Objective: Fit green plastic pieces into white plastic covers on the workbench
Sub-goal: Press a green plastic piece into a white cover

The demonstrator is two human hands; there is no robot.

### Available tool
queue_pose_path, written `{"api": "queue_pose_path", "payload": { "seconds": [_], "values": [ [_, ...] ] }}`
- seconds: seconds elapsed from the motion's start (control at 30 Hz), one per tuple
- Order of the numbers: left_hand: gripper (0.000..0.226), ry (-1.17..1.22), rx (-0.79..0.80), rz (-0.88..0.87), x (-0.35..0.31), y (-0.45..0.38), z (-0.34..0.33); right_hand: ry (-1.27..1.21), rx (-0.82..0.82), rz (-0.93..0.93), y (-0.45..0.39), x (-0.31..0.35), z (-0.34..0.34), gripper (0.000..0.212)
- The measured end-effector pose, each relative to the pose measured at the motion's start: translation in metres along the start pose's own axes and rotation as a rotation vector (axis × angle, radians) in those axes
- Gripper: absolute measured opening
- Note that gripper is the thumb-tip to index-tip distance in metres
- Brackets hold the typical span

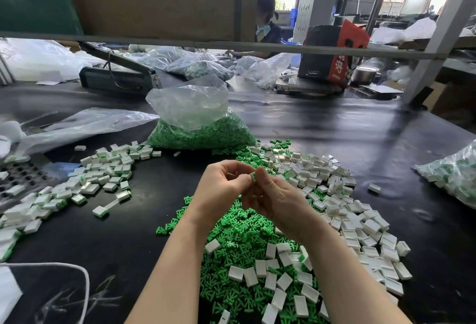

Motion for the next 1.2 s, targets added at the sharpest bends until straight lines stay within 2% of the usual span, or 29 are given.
{"api": "queue_pose_path", "payload": {
  "seconds": [0.17,0.43,0.53,0.67,0.97,1.2],
  "values": [
    [0.017,-0.004,-0.005,0.012,0.001,0.000,0.000,0.072,0.001,0.017,0.001,0.001,-0.002,0.046],
    [0.010,0.025,0.016,0.019,0.003,-0.001,-0.003,0.150,0.039,0.054,0.002,0.004,-0.002,0.040],
    [0.019,0.010,0.014,0.028,0.004,-0.002,-0.004,0.167,0.048,0.060,0.002,0.003,-0.002,0.037],
    [0.018,0.020,0.011,0.032,0.005,-0.002,-0.005,0.197,0.051,0.067,0.003,0.005,-0.002,0.037],
    [0.011,0.115,0.011,0.038,0.005,-0.001,-0.007,0.164,0.027,0.062,0.002,0.003,0.001,0.050],
    [0.007,0.140,0.003,0.022,0.003,-0.001,-0.010,0.058,0.015,0.069,0.000,-0.001,0.001,0.040]
  ]
}}
Point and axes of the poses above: each hand's wrist, its own y-axis away from the middle knuckle, its own z-axis out of the back of the hand, x = y × z, the point moved 4 cm from there along -y, towards the middle knuckle, and after that the axes turned 1 degree about x, right-handed, at the moved point
